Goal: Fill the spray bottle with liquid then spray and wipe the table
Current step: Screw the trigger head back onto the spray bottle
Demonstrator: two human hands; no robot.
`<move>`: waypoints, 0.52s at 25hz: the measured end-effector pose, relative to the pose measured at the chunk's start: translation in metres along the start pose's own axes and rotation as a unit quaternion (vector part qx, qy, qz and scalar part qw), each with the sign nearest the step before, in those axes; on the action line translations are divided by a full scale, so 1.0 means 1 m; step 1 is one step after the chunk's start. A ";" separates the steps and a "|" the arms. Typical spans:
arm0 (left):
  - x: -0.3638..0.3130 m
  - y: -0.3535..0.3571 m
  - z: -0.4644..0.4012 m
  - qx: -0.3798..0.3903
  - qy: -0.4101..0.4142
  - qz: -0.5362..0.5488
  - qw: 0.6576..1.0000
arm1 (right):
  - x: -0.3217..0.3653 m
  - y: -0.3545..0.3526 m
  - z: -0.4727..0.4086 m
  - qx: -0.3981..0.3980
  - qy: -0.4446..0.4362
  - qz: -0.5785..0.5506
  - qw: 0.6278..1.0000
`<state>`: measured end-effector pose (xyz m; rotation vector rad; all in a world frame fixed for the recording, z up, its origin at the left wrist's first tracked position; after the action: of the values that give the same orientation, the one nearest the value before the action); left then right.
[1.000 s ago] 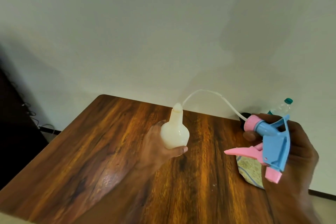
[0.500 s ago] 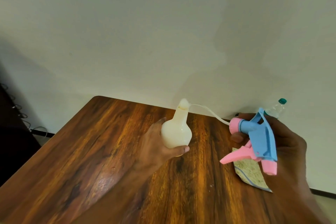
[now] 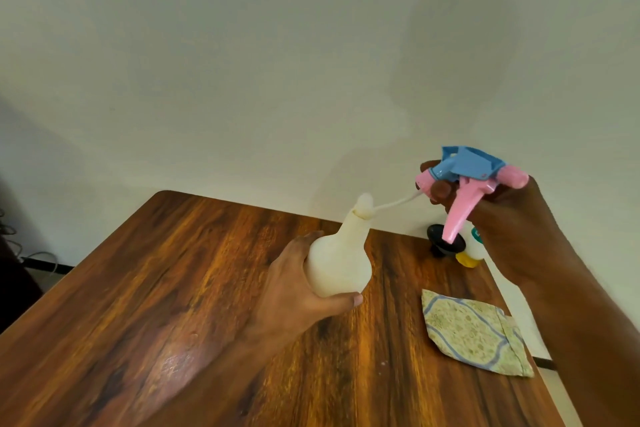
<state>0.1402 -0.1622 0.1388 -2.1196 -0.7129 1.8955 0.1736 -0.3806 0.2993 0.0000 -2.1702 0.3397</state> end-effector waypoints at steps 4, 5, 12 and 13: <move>-0.011 0.001 0.004 0.017 0.018 0.018 1.000 | 0.004 0.020 -0.014 0.108 0.027 0.006 0.994; -0.014 0.001 0.005 0.021 0.021 0.024 0.999 | 0.008 0.022 -0.017 0.098 0.022 0.032 0.994; -0.034 -0.003 0.014 0.014 0.043 0.057 0.997 | 0.004 0.029 -0.013 0.093 0.051 0.055 0.993; -0.037 -0.003 0.015 0.012 0.047 0.060 0.997 | 0.002 0.028 -0.011 0.095 0.049 0.091 0.990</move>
<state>0.1229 -0.1797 0.1708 -2.2670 -0.5527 1.8379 0.1775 -0.3507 0.2998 -0.1061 -2.0369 0.6369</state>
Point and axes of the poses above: each hand's wrist, its own z-axis away from the middle knuckle, its own y-axis out of the palm, x = y × z, the point moved 9 cm from there along -z, towards the middle knuckle, and after that the axes turned 11 degrees about -y, right-handed, at the moved point
